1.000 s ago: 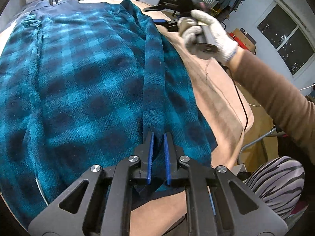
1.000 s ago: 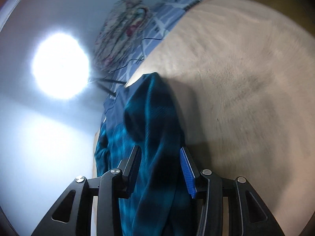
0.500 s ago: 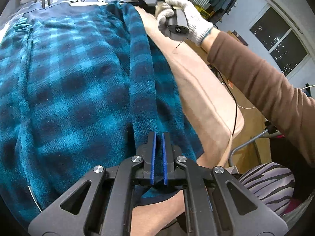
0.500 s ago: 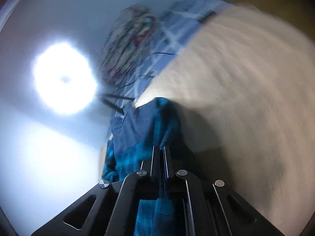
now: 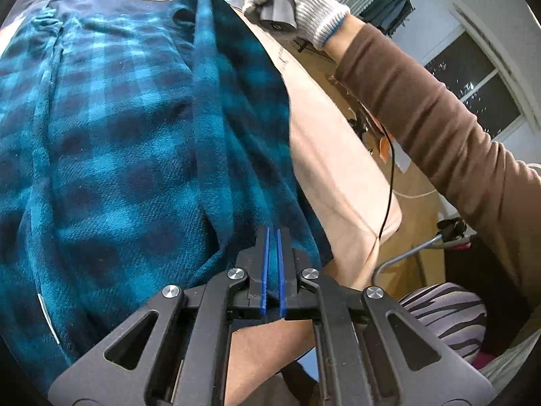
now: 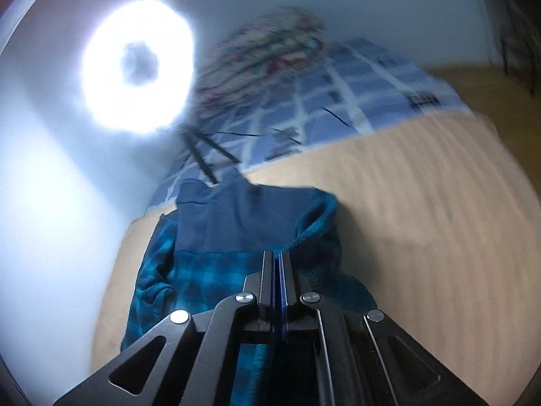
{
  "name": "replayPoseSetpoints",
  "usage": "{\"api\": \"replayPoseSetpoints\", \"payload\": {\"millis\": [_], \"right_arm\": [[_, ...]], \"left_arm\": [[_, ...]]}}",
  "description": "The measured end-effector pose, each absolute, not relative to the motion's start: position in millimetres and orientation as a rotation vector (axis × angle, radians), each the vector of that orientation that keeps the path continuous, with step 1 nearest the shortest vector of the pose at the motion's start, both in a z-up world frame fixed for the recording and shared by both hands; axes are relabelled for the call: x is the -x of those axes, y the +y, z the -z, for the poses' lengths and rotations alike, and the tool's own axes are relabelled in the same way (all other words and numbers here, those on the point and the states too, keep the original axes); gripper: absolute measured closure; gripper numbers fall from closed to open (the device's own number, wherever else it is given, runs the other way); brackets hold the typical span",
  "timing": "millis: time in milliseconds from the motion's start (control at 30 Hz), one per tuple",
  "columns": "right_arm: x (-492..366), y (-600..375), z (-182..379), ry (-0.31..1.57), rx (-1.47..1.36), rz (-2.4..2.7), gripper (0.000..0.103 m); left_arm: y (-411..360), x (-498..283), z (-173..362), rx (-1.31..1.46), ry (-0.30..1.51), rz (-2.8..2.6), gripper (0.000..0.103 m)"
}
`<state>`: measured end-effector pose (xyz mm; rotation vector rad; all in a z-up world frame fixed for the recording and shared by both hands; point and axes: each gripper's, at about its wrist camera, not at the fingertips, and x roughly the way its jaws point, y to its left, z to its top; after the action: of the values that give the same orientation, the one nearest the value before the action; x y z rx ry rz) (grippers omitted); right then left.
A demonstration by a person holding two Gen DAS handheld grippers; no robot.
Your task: Fold large clothes
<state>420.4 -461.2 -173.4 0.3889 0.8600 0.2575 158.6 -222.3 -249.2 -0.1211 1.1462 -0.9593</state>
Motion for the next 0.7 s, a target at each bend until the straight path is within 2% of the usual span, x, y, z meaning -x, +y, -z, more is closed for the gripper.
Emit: {"api": "replayPoseSetpoints", "payload": {"millis": [100, 267, 300, 333, 367, 400, 567, 700], "right_arm": [[-439, -420, 173, 0.882, -0.259, -0.286, 0.103], [-461, -369, 212, 1.000, -0.218, -0.425, 0.103], [-461, -363, 219, 1.013, -0.214, -0.438, 0.102], [-459, -360, 220, 1.016, -0.202, -0.433, 0.097], [-454, -360, 217, 1.015, -0.211, -0.448, 0.090], [-449, -365, 213, 1.000, -0.239, -0.474, 0.078], [-415, -414, 180, 0.946, -0.276, -0.437, 0.071], [-370, -462, 176, 0.971, -0.314, -0.381, 0.060]], "left_arm": [[-218, -164, 251, 0.150, 1.160, 0.946, 0.101], [-209, -169, 255, 0.178, 1.176, 0.897, 0.100], [-206, -172, 257, 0.195, 1.190, 0.878, 0.094], [-202, -175, 258, 0.214, 1.194, 0.857, 0.088], [-197, -177, 259, 0.224, 1.190, 0.837, 0.070], [-195, -179, 260, 0.230, 1.186, 0.818, 0.056], [-190, -187, 265, 0.297, 1.215, 0.798, 0.056], [-198, -188, 267, 0.320, 1.246, 0.820, 0.056]]}}
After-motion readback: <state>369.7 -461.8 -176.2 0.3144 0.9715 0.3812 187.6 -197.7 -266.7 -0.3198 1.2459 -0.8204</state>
